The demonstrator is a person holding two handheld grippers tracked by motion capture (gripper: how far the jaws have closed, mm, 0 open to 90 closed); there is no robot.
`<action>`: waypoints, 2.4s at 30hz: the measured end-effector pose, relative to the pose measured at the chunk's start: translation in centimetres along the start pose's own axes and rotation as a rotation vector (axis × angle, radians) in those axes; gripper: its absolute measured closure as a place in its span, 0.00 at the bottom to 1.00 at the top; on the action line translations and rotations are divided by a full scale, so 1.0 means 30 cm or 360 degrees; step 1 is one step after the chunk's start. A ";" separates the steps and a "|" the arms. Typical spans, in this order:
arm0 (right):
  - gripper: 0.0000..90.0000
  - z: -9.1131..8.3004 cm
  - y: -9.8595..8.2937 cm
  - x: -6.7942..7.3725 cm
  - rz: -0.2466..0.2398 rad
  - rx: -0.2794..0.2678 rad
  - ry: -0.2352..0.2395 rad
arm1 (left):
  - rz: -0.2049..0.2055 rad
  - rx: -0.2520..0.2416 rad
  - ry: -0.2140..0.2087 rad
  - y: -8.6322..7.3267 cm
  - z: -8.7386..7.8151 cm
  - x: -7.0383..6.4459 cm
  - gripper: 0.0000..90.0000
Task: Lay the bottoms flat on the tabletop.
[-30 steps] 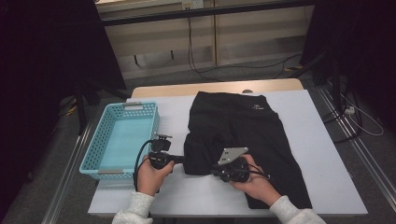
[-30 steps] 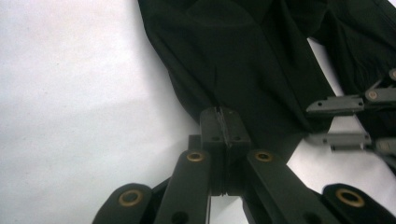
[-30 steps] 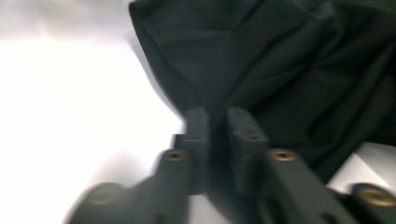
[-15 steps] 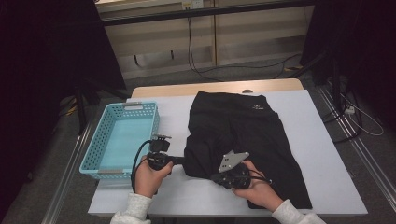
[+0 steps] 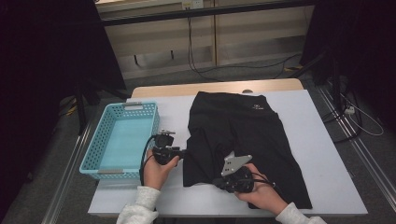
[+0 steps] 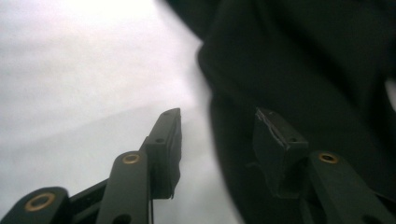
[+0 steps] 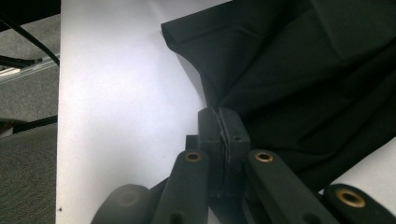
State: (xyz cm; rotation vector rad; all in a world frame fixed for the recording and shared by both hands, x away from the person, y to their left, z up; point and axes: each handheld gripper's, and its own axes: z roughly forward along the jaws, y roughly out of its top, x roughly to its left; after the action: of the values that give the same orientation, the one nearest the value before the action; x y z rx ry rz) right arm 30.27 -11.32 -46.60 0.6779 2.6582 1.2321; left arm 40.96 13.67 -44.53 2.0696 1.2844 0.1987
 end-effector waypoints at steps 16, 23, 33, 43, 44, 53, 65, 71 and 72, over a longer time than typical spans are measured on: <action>0.99 -0.001 -0.001 0.012 0.0000 -0.0009 0.0006 | -0.0104 0.0139 -0.0070 0.018 -0.016 -0.007 0.99; 0.99 0.002 0.014 0.037 -0.0020 -0.0009 0.0081 | -0.0121 0.0161 -0.0087 0.005 -0.063 0.007 0.99; 0.99 0.006 0.019 0.052 -0.0045 -0.0001 0.0121 | -0.0133 0.0157 -0.0086 -0.023 -0.085 0.019 0.98; 0.77 0.015 0.061 0.073 -0.0111 -0.0097 0.0015 | -0.0107 0.0100 -0.0022 -0.021 -0.064 0.026 0.83; 0.75 0.020 0.067 0.075 -0.0121 -0.0120 0.0012 | -0.0103 0.0086 -0.0018 -0.020 -0.063 0.024 0.78; 0.62 0.105 0.106 0.126 -0.0160 -0.0150 0.0062 | -0.0090 0.0036 -0.0010 -0.012 -0.064 0.020 0.39; 0.99 0.155 0.101 0.136 -0.0197 -0.0067 0.0009 | -0.0088 0.0021 0.0018 -0.014 -0.060 0.019 0.32; 1.00 0.142 0.107 0.134 -0.0056 -0.0131 0.0102 | -0.0071 0.0012 0.0024 -0.007 -0.070 0.019 0.33; 1.00 0.140 0.111 0.141 -0.0064 -0.0134 0.0116 | -0.0067 0.0011 0.0024 -0.006 -0.072 0.022 0.33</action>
State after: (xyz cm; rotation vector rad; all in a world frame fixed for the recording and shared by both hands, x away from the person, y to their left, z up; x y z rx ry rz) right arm 28.91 -4.62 -46.59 0.5749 2.6462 1.3744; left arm 40.15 15.28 -43.16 2.0486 1.3380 0.1912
